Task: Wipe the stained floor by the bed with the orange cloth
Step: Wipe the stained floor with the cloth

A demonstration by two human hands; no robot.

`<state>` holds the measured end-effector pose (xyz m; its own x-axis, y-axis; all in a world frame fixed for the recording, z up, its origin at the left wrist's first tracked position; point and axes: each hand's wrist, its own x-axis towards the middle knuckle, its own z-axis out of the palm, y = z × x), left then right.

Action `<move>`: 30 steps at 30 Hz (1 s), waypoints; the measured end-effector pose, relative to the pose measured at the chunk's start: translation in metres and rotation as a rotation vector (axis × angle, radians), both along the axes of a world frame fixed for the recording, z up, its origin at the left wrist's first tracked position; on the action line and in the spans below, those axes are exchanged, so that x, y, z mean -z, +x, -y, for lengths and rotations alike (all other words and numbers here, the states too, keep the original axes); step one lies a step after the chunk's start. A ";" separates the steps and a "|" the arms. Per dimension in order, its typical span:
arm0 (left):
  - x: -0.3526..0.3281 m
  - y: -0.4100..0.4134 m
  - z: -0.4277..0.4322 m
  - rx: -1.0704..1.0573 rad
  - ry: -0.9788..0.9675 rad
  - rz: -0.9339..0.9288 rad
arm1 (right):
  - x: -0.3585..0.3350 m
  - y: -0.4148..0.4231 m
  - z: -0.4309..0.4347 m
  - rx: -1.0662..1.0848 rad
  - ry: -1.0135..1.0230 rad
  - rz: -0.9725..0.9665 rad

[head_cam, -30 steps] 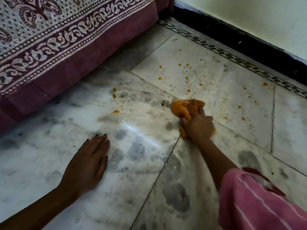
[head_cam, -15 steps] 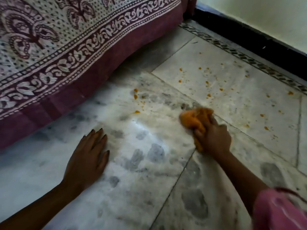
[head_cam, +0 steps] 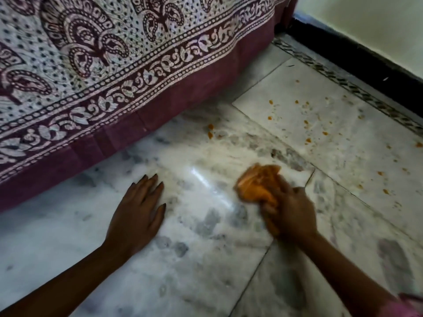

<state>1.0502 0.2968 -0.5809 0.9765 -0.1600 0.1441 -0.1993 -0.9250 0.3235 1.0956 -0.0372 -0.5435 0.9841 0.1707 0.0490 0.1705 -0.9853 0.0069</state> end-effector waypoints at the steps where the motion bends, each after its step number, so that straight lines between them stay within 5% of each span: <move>1: -0.001 0.000 -0.001 0.002 0.001 -0.001 | -0.003 0.021 0.001 0.098 -0.049 -0.003; 7: 0.000 0.001 -0.012 -0.023 -0.021 -0.005 | 0.013 0.096 -0.130 0.204 0.114 -0.041; 10: 0.002 0.005 -0.014 -0.090 -0.070 0.018 | 0.018 0.032 -0.170 -0.033 0.192 -0.012; 14: 0.007 0.012 -0.017 -0.123 -0.084 0.012 | 0.013 -0.038 -0.099 -0.281 0.248 -0.024; 18: 0.007 0.015 -0.019 -0.114 -0.084 0.025 | 0.007 0.001 -0.034 0.071 0.154 0.070; 23: 0.008 0.014 -0.016 -0.131 -0.113 0.011 | 0.017 0.111 -0.095 0.500 0.200 0.014; 26: 0.008 0.016 -0.018 -0.106 -0.139 0.012 | 0.023 0.122 -0.161 0.298 0.190 -0.038; 30: 0.007 0.014 -0.021 -0.114 -0.165 -0.009 | 0.016 0.039 -0.162 -0.142 0.210 0.011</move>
